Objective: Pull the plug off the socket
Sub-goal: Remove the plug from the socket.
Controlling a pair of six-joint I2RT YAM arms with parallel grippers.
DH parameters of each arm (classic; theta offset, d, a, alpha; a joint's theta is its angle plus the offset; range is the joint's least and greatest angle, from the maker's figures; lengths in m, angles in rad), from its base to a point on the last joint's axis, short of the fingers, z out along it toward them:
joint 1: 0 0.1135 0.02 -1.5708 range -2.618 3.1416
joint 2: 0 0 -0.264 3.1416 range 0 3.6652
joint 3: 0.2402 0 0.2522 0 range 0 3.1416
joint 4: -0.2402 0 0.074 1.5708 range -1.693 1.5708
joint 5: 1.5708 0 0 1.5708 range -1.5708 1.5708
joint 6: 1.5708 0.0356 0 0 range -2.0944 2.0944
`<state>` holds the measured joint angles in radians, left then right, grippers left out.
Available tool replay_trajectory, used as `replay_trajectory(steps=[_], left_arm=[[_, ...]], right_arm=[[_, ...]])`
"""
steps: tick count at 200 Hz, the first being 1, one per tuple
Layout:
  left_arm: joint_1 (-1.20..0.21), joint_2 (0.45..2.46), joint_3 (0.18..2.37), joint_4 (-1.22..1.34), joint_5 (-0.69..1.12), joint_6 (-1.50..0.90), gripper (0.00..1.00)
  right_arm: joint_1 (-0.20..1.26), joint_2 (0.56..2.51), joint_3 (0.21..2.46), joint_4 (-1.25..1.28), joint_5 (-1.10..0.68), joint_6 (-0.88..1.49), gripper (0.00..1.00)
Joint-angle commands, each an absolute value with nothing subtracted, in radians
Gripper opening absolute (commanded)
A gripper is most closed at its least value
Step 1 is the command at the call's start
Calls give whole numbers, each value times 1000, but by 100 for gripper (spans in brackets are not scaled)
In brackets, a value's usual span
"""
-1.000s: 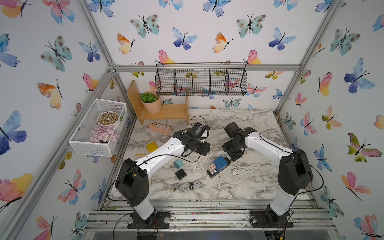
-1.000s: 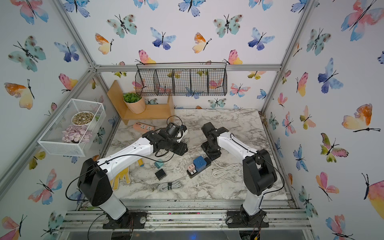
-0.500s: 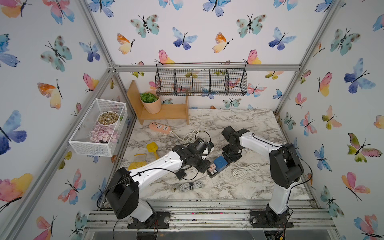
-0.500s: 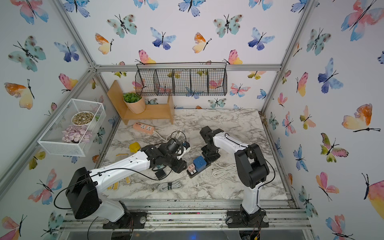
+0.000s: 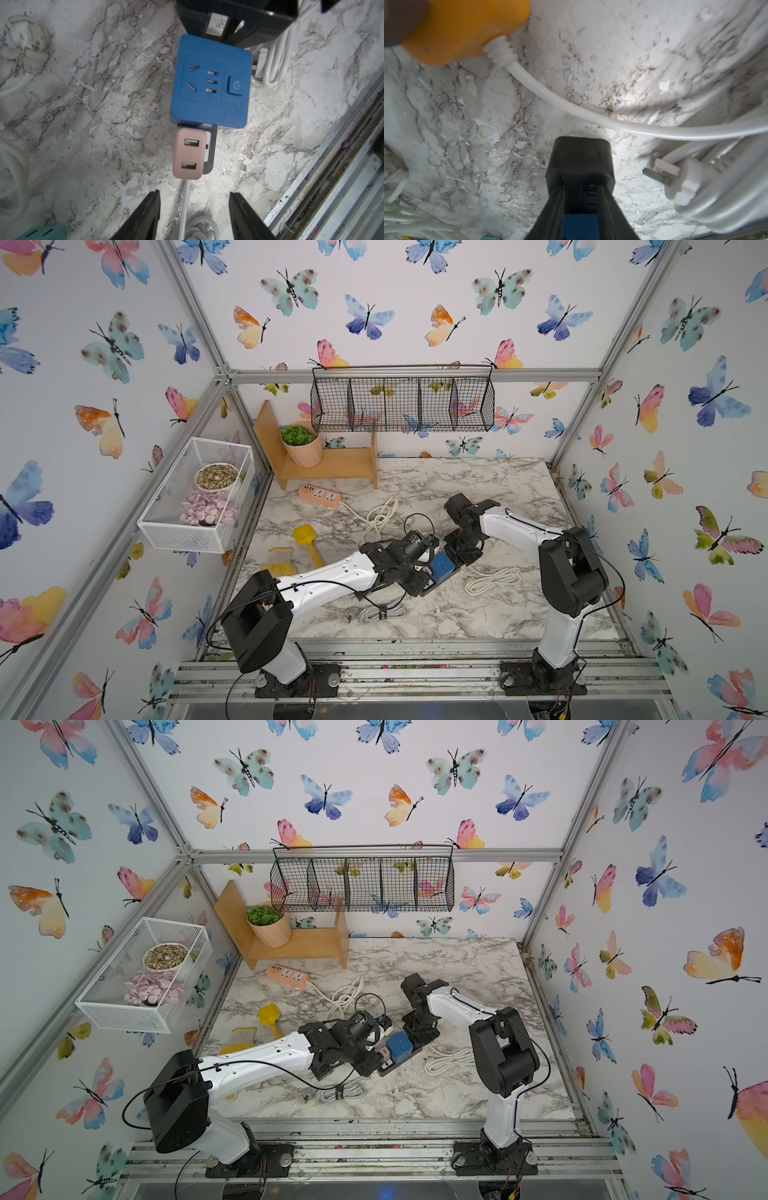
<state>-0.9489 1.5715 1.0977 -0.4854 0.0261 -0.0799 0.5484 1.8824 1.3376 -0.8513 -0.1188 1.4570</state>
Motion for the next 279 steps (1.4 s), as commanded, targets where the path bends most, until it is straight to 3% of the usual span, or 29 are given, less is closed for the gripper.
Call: replay_trajectory(steps=[1,62,100,110,143,170,279], left_arm=[[-950,1620,1116,-462,-17,-72,58],[-950,1683,1140,-439,-4,-62,51],[-949,1721,1151,-435,-6,-54,37],[-950,1724,1149,-431,-6,-56,41],[-950,1724,1159,-429,1,-51,27],[-948,1719,1183,-440,-1,-42,0],[-928,1721,1263,-518,-62,0,0]], right_arm=[[549,1918,1290,-872,-126,1468,31],[550,1925,1301,-888,-133,1473,31],[550,1934,1308,-894,-136,1478,31],[549,1936,1310,-895,-139,1479,31],[549,1941,1320,-903,-136,1487,30],[551,1946,1314,-905,-141,1498,29],[552,1963,1323,-931,-113,1526,27]])
